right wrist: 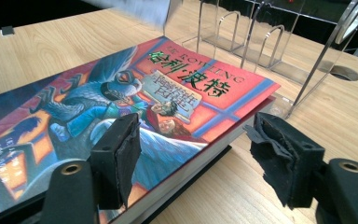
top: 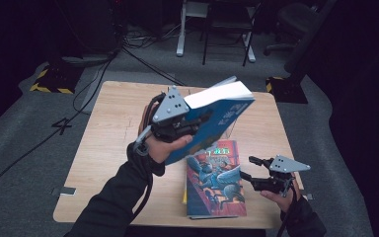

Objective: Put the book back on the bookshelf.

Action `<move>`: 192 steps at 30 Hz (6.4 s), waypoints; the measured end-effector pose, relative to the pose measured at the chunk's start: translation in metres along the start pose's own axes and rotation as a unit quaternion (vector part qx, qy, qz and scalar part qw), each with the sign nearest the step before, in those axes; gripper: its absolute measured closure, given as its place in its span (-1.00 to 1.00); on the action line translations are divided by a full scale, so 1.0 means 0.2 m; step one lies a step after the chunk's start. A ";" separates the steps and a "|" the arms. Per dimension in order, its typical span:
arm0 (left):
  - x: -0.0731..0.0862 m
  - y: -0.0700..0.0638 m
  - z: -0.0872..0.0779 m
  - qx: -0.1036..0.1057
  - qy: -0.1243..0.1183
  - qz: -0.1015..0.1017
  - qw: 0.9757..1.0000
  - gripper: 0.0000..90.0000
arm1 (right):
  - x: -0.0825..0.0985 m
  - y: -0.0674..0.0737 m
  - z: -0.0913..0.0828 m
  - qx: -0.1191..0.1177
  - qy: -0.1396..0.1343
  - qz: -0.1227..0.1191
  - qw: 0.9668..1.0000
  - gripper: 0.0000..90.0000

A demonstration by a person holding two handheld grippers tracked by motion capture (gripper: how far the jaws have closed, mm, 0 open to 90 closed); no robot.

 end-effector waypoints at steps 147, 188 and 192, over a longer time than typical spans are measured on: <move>0.51 0.59 0.41 -0.262 0.094 -0.086 0.957 0.35 | 0.07 0.07 0.07 -0.053 0.045 -0.013 0.998 -0.15; 0.64 0.70 0.51 -0.330 0.047 -0.051 0.941 0.28 | 0.07 0.07 0.05 -0.056 0.040 -0.015 0.998 -0.16; 0.63 0.70 0.48 -0.324 0.054 -0.041 0.944 0.24 | 0.08 0.07 0.05 -0.056 0.041 -0.015 0.997 -0.16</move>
Point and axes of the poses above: each handheld gripper's, and its own axes: z roughly forward along the jaws, x roughly out of its underside, y roughly to its left, the point moved 2 cm from there along z, roughly forward along the jaws, and after that the axes turned 9 degrees about -y, right-handed, at the moved point
